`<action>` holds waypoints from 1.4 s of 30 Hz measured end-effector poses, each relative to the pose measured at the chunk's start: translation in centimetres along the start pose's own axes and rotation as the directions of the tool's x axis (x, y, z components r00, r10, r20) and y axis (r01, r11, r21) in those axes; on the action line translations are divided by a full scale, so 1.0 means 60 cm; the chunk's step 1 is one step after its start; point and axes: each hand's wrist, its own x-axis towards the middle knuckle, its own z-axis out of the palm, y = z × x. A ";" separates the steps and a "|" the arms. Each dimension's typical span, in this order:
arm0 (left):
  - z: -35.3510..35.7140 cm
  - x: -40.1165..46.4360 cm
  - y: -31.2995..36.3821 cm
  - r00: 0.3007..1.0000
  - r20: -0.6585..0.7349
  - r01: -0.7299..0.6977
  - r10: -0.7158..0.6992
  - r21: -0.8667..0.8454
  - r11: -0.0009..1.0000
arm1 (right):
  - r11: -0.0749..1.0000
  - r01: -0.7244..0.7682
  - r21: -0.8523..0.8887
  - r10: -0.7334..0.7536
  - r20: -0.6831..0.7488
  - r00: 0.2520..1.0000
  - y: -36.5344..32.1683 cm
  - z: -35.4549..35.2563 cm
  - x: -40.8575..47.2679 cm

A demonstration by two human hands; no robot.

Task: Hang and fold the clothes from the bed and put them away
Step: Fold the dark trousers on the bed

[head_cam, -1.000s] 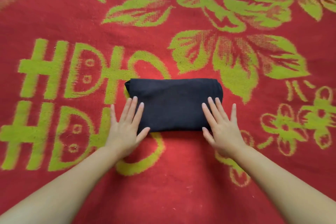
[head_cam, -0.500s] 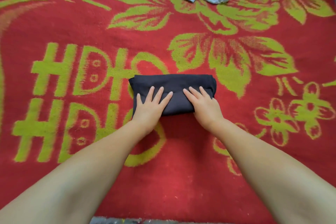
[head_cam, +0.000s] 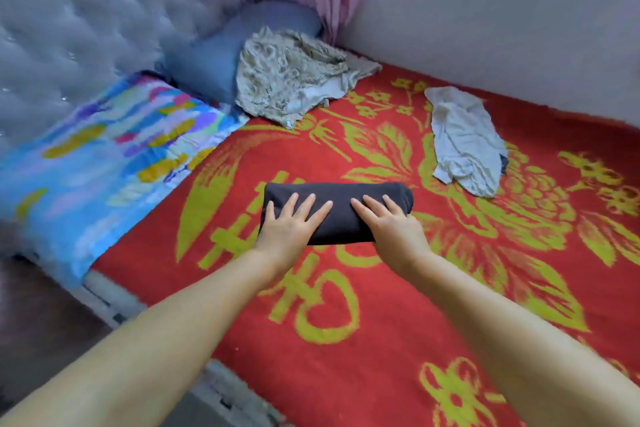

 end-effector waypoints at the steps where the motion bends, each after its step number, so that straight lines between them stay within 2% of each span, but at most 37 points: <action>1: -0.014 -0.036 -0.020 0.999 -0.001 0.050 -0.050 -0.008 0.999 | 0.998 0.060 -0.014 -0.060 -0.011 0.998 -0.029 -0.021 -0.002; 4: -0.034 -0.140 -0.066 0.981 0.003 0.193 -0.193 -0.044 0.980 | 0.973 0.224 -0.064 -0.226 -0.041 0.973 -0.110 -0.057 -0.012; 7: -0.044 -0.270 -0.104 0.933 0.049 0.359 -0.357 -0.067 0.931 | 0.921 0.380 -0.086 -0.384 -0.035 0.923 -0.219 -0.081 -0.035; 11: -0.036 -0.477 -0.146 0.808 0.129 0.585 -0.575 -0.073 0.807 | 0.781 0.615 -0.110 -0.620 -0.013 0.785 -0.394 -0.088 -0.089; 12: -0.034 -0.553 -0.156 0.758 0.137 0.650 -0.638 -0.074 0.756 | 0.719 0.684 -0.123 -0.690 -0.007 0.724 -0.459 -0.090 -0.111; 14: -0.032 -0.643 -0.164 0.701 0.148 0.712 -0.698 -0.080 0.698 | 0.649 0.748 -0.137 -0.754 0.017 0.657 -0.536 -0.093 -0.148; 16: -0.033 -0.763 -0.170 0.602 0.172 0.798 -0.780 -0.082 0.598 | 0.540 0.829 -0.148 -0.836 0.023 0.549 -0.641 -0.096 -0.198; 19: -0.027 -0.953 -0.171 0.463 0.201 0.885 -0.863 -0.051 0.463 | 0.398 0.907 -0.133 -0.911 0.059 0.409 -0.803 -0.087 -0.302; 26: 0.026 -1.342 -0.158 0.256 0.286 0.959 -0.923 0.047 0.281 | 0.176 0.978 -0.112 -0.969 0.156 0.192 -1.103 -0.019 -0.563; 29: 0.051 -1.482 -0.156 0.173 0.316 0.976 -0.933 0.072 0.205 | 0.106 0.990 -0.092 -0.969 0.213 0.124 -1.210 0.003 -0.662; 34: 0.094 -1.598 -0.220 0.141 0.333 0.984 -0.932 0.054 0.168 | 0.056 0.997 -0.062 -0.967 0.246 0.070 -1.346 0.020 -0.708; 37: 0.121 -1.611 -0.271 0.131 0.380 0.989 -0.916 0.017 0.149 | 0.050 0.993 -0.103 -0.955 0.287 0.078 -1.404 0.027 -0.684; 42: 0.174 -1.631 -0.394 0.114 0.410 0.993 -0.905 -0.033 0.110 | 0.000 0.996 -0.085 -0.948 0.316 0.027 -1.529 0.041 -0.616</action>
